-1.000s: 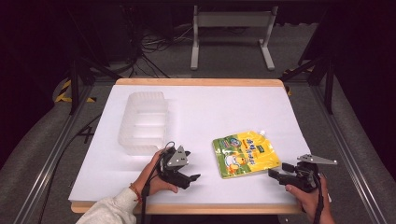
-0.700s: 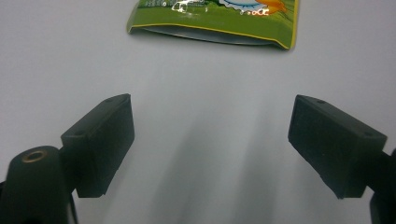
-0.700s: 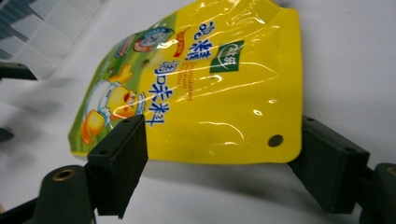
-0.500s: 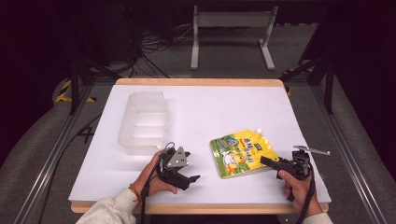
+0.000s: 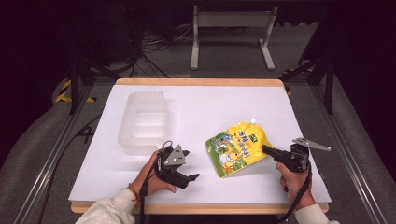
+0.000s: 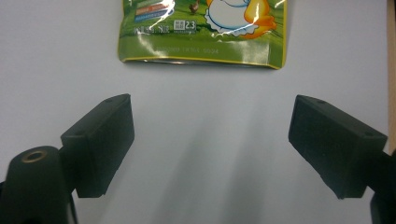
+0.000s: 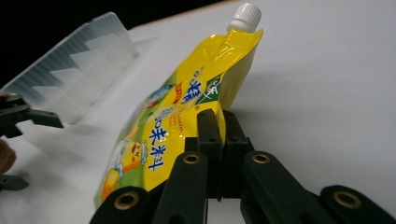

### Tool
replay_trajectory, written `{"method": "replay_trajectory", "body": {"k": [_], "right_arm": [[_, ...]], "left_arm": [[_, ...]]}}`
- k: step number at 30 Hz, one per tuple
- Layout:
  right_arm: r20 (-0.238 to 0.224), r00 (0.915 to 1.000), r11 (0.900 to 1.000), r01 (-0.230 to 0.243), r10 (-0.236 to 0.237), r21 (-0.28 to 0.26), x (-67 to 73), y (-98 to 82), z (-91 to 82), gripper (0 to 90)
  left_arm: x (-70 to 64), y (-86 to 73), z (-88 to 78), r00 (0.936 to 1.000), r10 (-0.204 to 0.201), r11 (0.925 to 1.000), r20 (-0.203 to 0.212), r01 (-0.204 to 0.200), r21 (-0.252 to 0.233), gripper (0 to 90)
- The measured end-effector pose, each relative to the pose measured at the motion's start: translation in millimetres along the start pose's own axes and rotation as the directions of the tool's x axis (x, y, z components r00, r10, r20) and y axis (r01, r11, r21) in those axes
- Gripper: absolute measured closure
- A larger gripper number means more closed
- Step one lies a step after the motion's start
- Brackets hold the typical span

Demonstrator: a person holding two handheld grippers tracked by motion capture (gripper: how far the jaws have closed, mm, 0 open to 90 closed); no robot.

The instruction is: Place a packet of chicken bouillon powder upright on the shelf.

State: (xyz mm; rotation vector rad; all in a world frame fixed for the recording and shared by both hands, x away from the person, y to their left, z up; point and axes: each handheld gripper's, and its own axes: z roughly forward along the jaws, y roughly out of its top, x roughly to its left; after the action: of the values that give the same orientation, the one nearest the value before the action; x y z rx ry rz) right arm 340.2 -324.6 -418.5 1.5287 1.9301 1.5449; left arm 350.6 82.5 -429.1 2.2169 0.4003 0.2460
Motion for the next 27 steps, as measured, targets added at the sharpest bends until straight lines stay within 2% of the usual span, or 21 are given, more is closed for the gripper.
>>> {"method": "replay_trajectory", "body": {"k": [2,4,7,10,11,12,13,14,15,16,17,18,19,20,21,22,23,24,25,26,27], "right_arm": [[-0.025,0.9978,0.998,0.060,-0.061,-0.023,12.3,7.2,-5.7,90.0],[-0.048,0.9920,0.992,0.114,-0.117,-0.053,26.0,14.8,-10.5,90.0],[-0.095,0.9729,0.976,0.204,-0.211,-0.074,51.1,27.5,-15.6,90.0],[-0.133,0.9453,0.954,0.290,-0.298,-0.077,74.9,38.1,-16.3,90.0],[-0.142,0.9403,0.951,0.301,-0.309,-0.076,79.6,39.9,-15.6,90.0],[-0.151,0.9316,0.943,0.324,-0.331,-0.071,86.6,41.9,-14.7,90.0],[-0.159,0.9195,0.933,0.353,-0.359,-0.069,94.2,43.6,-13.7,90.0],[-0.167,0.9021,0.917,0.393,-0.398,-0.060,104.2,45.6,-12.7,90.0],[-0.167,0.9021,0.917,0.393,-0.398,-0.060,104.2,45.6,-12.7,90.0],[-0.195,0.8616,0.882,0.468,-0.469,-0.053,123.5,49.9,-12.8,90.0],[-0.195,0.8616,0.882,0.468,-0.469,-0.053,123.5,49.9,-12.8,90.0],[-0.203,0.8385,0.861,0.506,-0.506,-0.055,132.7,52.2,-13.7,90.0],[-0.203,0.8385,0.861,0.506,-0.506,-0.055,132.7,52.2,-13.7,90.0],[-0.203,0.8275,0.850,0.524,-0.523,-0.056,136.8,53.4,-14.2,90.0],[-0.203,0.8275,0.850,0.524,-0.523,-0.056,136.8,53.4,-14.2,90.0],[-0.209,0.8202,0.844,0.533,-0.533,-0.057,141.6,55.6,-14.8,90.0],[-0.212,0.8133,0.838,0.543,-0.542,-0.059,144.4,56.9,-14.5,90.0],[-0.216,0.8079,0.834,0.549,-0.548,-0.062,147.1,58.1,-14.3,90.0],[-0.219,0.7945,0.821,0.567,-0.566,-0.066,150.9,59.1,-13.8,90.0],[-0.219,0.7945,0.821,0.567,-0.566,-0.066,150.9,59.1,-13.8,90.0],[-0.208,0.7896,0.814,0.578,-0.577,-0.065,152.8,59.6,-13.5,90.0]], "left_arm": [[0.9,2.3,-3.5,1.0000,-0.006,0.9998,0.006,0.006,-0.018,14.7],[1.6,4.9,-6.9,0.9999,-0.012,0.9995,0.008,0.012,-0.031,14.6],[3.9,11.7,-10.7,0.9999,-0.014,0.9989,-0.007,0.014,-0.046,14.8],[8.6,21.0,-12.7,0.9996,-0.018,0.9981,-0.019,0.017,-0.060,15.8],[10.9,23.5,-13.6,0.9995,-0.025,0.9969,-0.021,0.023,-0.075,15.8],[13.5,25.9,-14.3,0.9992,-0.037,0.9954,-0.012,0.036,-0.088,15.9],[16.3,28.5,-14.5,0.9989,-0.045,0.9940,-0.011,0.043,-0.101,15.8],[18.2,30.0,-14.8,0.9988,-0.044,0.9932,-0.021,0.041,-0.109,15.8],[18.2,30.0,-14.8,0.9988,-0.044,0.9932,-0.021,0.041,-0.109,16.4],[20.2,32.0,-14.0,0.9980,-0.054,0.9919,-0.033,0.050,-0.117,18.4],[20.5,32.7,-13.6,0.9978,-0.055,0.9921,-0.036,0.051,-0.114,18.4],[20.8,33.5,-12.9,0.9983,-0.057,0.9900,-0.010,0.055,-0.130,20.2],[20.8,33.5,-12.9,0.9983,-0.057,0.9900,-0.010,0.055,-0.130,24.3],[18.8,34.5,-12.6,0.9992,-0.040,0.9906,-0.002,0.039,-0.131,24.3],[18.8,34.5,-12.6,0.9992,-0.040,0.9906,-0.002,0.039,-0.131,26.7],[18.2,35.5,-12.3,0.9995,-0.031,0.9909,0.001,0.031,-0.131,26.7],[17.6,36.3,-12.2,0.9996,-0.026,0.9906,0.011,0.027,-0.134,34.0],[17.5,37.0,-12.0,0.9997,-0.018,0.9908,0.014,0.020,-0.134,35.6],[16.9,37.4,-14.2,0.9995,-0.001,0.9893,0.032,0.005,-0.146,45.5],[16.9,37.4,-14.2,0.9995,-0.001,0.9893,0.032,0.005,-0.146,54.1],[15.8,37.9,-15.6,0.9999,0.011,0.9887,0.001,-0.011,-0.150,54.1]]}}
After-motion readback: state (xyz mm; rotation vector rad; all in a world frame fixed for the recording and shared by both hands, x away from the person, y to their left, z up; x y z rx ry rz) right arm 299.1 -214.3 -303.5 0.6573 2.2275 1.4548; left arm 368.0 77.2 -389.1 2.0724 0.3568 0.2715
